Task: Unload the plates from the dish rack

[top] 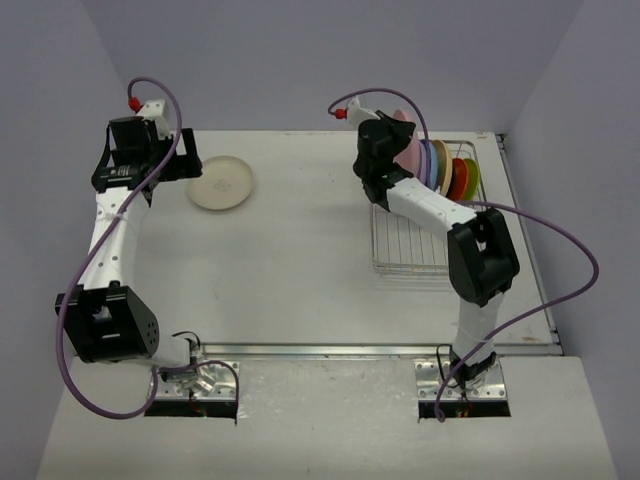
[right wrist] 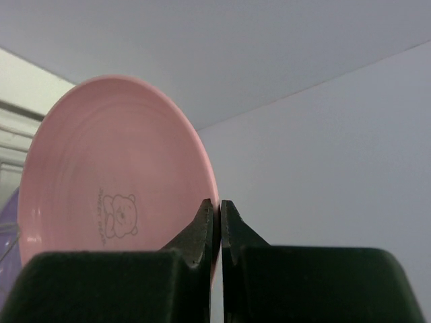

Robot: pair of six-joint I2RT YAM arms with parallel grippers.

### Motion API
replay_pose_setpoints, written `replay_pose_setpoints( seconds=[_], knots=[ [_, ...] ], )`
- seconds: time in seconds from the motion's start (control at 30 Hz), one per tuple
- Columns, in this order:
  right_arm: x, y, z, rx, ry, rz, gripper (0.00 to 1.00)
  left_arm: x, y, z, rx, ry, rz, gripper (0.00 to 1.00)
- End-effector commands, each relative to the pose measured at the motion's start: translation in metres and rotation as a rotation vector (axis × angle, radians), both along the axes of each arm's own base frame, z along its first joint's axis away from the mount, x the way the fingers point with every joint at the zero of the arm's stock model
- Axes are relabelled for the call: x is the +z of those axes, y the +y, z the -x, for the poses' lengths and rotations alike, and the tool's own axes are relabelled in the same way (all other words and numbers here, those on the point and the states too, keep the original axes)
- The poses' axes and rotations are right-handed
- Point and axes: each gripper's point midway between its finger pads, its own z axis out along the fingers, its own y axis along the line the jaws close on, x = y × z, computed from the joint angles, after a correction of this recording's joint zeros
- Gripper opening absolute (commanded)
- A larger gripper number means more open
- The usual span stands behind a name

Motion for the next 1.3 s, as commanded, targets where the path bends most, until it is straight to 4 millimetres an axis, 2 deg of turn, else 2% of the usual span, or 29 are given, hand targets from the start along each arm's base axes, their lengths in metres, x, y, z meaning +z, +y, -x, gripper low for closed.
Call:
replay_pose_setpoints(
  seconds=[0.0,0.2,0.27,0.37,0.4,0.43,0.47,0.53,0.6,0.7,0.87,0.97,1.0,1.2,1.27],
  knots=[
    [0.110,-0.005,0.021,0.009,-0.308,-0.044,0.00,0.023,-0.003,0.001,-0.017,-0.078,-0.001,1.00],
    [0.145,-0.014,0.037,0.010,-0.381,-0.107,0.00,0.022,-0.011,-0.002,-0.047,-0.094,0.060,1.00],
    [0.143,-0.013,0.040,0.033,-0.336,-0.196,0.00,0.024,-0.020,-0.001,-0.090,-0.110,0.094,1.00],
    [0.109,0.016,0.039,0.164,-0.176,-0.524,0.00,0.026,-0.046,0.004,-0.195,-0.145,0.190,0.97],
    [0.092,0.021,0.051,0.181,-0.053,-0.576,0.00,0.032,-0.057,0.008,-0.254,-0.168,0.222,0.96],
    [0.090,0.026,0.056,0.204,-0.030,-0.613,0.00,0.036,-0.068,0.012,-0.303,-0.180,0.246,0.95],
    [0.072,0.040,0.067,0.247,0.065,-0.709,0.00,0.032,-0.082,0.019,-0.365,-0.174,0.279,0.94],
    [0.055,0.072,0.079,0.393,0.182,-0.817,0.00,0.031,-0.106,0.029,-0.458,-0.161,0.315,0.92],
    [0.051,0.094,0.095,0.499,0.250,-0.912,0.00,0.021,-0.133,0.042,-0.537,-0.128,0.345,0.90],
    [0.040,0.121,0.112,0.602,0.370,-1.010,0.00,0.017,-0.155,0.054,-0.587,-0.107,0.382,0.90],
    [0.030,0.154,0.134,0.711,0.518,-1.126,0.00,0.017,-0.179,0.065,-0.660,-0.062,0.479,0.86],
    [0.023,0.164,0.142,0.737,0.573,-1.153,0.00,0.008,-0.185,0.062,-0.667,-0.033,0.481,0.82],
    [0.021,0.167,0.143,0.741,0.580,-1.156,0.00,0.002,-0.193,0.063,-0.680,-0.015,0.474,0.79],
    [0.012,0.174,0.150,0.756,0.610,-1.153,0.00,-0.019,-0.210,0.065,-0.714,0.049,0.471,0.71],
    [0.010,0.175,0.150,0.757,0.614,-1.147,0.00,-0.021,-0.210,0.064,-0.707,0.051,0.458,0.70]
  ],
)
